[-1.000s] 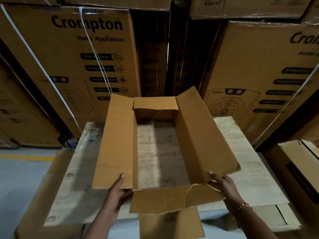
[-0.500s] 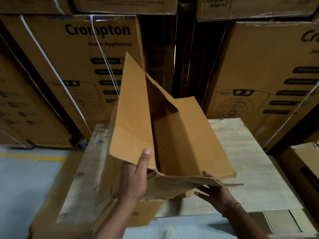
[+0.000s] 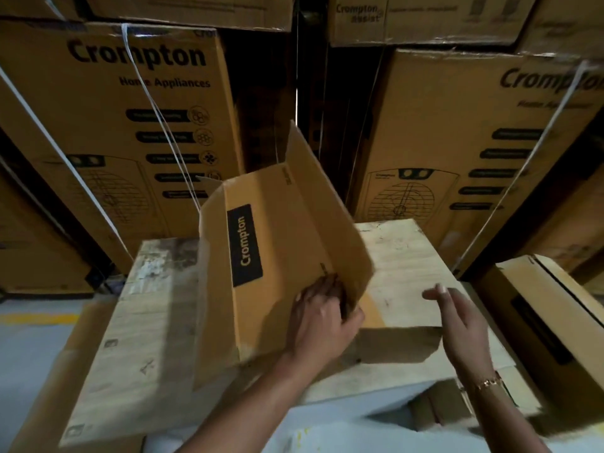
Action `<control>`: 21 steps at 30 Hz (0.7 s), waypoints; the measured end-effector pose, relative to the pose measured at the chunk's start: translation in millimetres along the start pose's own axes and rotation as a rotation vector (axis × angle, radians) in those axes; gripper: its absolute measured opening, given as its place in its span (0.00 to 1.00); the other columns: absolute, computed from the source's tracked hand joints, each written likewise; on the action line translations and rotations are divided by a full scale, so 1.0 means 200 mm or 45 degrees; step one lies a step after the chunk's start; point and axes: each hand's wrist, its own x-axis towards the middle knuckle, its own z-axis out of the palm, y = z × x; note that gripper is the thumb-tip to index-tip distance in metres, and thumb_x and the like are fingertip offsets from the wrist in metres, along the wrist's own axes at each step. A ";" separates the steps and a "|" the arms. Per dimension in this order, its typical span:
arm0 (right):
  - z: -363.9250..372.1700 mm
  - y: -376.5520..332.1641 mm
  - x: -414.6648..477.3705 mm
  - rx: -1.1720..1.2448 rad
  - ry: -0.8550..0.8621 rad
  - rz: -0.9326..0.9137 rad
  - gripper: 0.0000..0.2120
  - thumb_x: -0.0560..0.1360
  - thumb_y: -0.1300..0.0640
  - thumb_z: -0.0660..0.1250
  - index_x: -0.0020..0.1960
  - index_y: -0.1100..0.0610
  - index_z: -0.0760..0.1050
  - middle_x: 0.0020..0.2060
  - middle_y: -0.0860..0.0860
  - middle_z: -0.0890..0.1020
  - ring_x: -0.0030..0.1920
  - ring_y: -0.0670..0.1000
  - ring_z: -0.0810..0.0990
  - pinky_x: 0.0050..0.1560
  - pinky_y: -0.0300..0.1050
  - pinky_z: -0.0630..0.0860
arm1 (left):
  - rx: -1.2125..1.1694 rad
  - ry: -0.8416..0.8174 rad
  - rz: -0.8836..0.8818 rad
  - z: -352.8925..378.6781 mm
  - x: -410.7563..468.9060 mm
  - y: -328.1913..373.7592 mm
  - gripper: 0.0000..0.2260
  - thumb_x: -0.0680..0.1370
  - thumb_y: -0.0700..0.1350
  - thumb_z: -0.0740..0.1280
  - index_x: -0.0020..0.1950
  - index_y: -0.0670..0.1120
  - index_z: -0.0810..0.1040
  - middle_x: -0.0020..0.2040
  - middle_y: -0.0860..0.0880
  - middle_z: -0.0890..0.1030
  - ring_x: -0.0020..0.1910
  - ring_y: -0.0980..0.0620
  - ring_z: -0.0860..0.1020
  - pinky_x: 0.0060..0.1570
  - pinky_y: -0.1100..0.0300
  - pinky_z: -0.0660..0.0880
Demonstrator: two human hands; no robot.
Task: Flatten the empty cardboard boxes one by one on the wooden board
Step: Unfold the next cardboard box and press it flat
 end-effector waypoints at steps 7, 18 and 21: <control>-0.07 -0.10 0.15 -0.438 -0.347 0.043 0.40 0.70 0.24 0.59 0.74 0.48 0.63 0.64 0.48 0.80 0.59 0.54 0.80 0.55 0.53 0.76 | 0.202 -0.464 -0.017 -0.09 -0.09 -0.12 0.41 0.74 0.72 0.60 0.81 0.56 0.49 0.81 0.56 0.48 0.80 0.53 0.44 0.77 0.45 0.41; 0.19 0.09 0.27 -1.219 -0.881 -0.622 0.46 0.70 0.35 0.67 0.79 0.47 0.49 0.78 0.48 0.59 0.76 0.54 0.59 0.76 0.59 0.56 | 0.566 -0.283 -0.362 -0.11 -0.37 -0.36 0.39 0.76 0.63 0.65 0.81 0.53 0.51 0.74 0.54 0.67 0.71 0.50 0.68 0.68 0.52 0.66; 0.17 0.12 0.28 -1.251 -0.778 -0.723 0.39 0.69 0.37 0.68 0.75 0.45 0.57 0.70 0.50 0.68 0.69 0.55 0.67 0.70 0.58 0.65 | 0.582 -0.223 -0.369 -0.09 -0.40 -0.32 0.33 0.75 0.62 0.66 0.77 0.52 0.60 0.71 0.53 0.72 0.68 0.51 0.71 0.65 0.52 0.69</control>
